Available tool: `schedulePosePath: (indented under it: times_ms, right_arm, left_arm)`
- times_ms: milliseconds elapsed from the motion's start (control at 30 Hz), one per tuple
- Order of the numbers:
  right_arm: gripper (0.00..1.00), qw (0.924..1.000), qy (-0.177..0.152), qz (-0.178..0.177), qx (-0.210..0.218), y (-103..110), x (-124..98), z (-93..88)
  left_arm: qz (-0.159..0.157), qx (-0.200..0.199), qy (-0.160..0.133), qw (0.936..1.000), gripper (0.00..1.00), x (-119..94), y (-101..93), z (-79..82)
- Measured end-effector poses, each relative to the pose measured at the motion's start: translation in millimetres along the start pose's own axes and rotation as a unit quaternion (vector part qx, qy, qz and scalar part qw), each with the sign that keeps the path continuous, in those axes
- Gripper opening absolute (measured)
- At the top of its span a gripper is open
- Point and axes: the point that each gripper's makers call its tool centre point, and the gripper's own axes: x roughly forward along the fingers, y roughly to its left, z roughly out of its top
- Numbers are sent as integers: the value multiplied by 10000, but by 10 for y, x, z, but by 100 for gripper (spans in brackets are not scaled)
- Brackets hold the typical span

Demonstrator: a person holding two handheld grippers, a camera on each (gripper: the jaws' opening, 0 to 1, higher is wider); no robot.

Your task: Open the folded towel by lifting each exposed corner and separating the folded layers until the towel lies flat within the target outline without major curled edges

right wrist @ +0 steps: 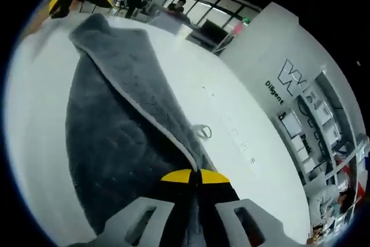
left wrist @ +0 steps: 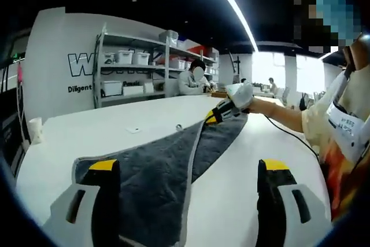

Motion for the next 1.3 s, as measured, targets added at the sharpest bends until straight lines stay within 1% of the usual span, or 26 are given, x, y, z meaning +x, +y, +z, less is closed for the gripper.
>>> schedulePosePath:
  times_ms: [133, 200, 267, 500, 567, 767, 867, 1000, 1100, 1200, 1300]
  right_arm:
    - [0, 9999, 63, 17, -110, 82, -134, -4]
    - [0, 9999, 91, 57, -98, 120, -176, -16]
    - [0, 9998, 101, 118, -103, 202, -261, -24]
    - [0, 9996, 103, 238, -83, 354, -497, -33]
    - [0, 9992, 111, 364, -153, 453, -581, -23]
    - [0, 9971, 138, 689, -285, 697, -710, 24]
    - [0, 9960, 235, 724, -463, 767, -759, 23]
    - [0, 9948, 275, 842, -500, 854, -817, 41]
    - [0, 9930, 306, 1008, -541, 955, -860, 45]
    - [0, 9899, 326, 1246, -589, 1089, -918, 49]
    - [0, 9883, 330, 1333, -658, 1160, -979, 62]
  left_arm:
    - [-6, 23, 24, 10000, 98, 8, -11, -12]
    - [-10, 34, 38, 10000, 98, 11, -13, -18]
    - [-23, 39, 70, 10000, 98, 14, -15, -33]
    - [11, 73, 152, 9999, 98, 21, 5, -68]
    - [9, 34, 175, 9998, 98, 29, 13, -84]
    - [3, 74, 227, 9997, 98, 38, -2, -104]
    - [-26, 67, 253, 9997, 98, 49, -19, -118]
    - [-7, 122, 309, 9994, 98, 55, -21, -137]
    - [3, 184, 343, 9992, 98, 56, -28, -145]
    - [18, 236, 371, 9990, 98, 58, -30, -152]
    - [66, 251, 342, 9991, 98, 54, -13, -138]
